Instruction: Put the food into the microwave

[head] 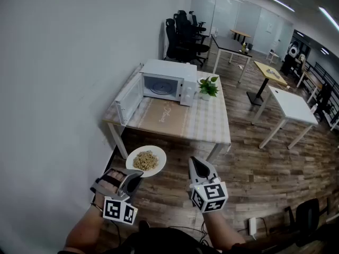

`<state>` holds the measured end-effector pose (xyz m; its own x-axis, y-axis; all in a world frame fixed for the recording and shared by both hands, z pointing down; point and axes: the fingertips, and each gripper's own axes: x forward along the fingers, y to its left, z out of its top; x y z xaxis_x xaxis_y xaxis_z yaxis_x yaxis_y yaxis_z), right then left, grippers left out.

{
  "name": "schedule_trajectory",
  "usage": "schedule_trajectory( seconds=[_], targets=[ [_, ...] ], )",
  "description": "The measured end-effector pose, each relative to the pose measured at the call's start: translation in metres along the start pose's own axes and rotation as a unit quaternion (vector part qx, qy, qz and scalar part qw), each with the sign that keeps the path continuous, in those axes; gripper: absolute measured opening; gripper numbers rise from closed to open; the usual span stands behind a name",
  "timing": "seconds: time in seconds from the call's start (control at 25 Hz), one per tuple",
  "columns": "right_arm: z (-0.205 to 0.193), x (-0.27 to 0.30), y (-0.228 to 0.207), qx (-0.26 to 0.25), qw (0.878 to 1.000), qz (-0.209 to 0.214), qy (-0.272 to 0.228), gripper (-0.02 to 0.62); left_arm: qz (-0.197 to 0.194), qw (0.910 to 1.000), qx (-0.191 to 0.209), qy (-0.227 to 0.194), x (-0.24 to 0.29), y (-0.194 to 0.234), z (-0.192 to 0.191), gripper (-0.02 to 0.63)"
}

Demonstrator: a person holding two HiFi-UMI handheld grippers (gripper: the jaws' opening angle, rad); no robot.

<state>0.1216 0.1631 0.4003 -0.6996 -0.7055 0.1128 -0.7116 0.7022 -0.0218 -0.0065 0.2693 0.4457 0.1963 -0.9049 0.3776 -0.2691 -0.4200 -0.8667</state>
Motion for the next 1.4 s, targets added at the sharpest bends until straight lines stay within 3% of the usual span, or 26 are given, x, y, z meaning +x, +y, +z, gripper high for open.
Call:
schedule_trajectory(
  seconds=[0.6,1.4],
  targets=[
    [-0.009,0.019,0.009,0.005,1.0,-0.014,0.016,0.009,-0.008,0.9999,0.003,-0.005,0.008,0.009,-0.025,0.02],
    [-0.021,0.05,0.051,-0.006,0.998,-0.053,0.033,0.009,-0.022,0.9985,0.005,-0.051,0.014,0.019,-0.087,0.02]
  ],
)
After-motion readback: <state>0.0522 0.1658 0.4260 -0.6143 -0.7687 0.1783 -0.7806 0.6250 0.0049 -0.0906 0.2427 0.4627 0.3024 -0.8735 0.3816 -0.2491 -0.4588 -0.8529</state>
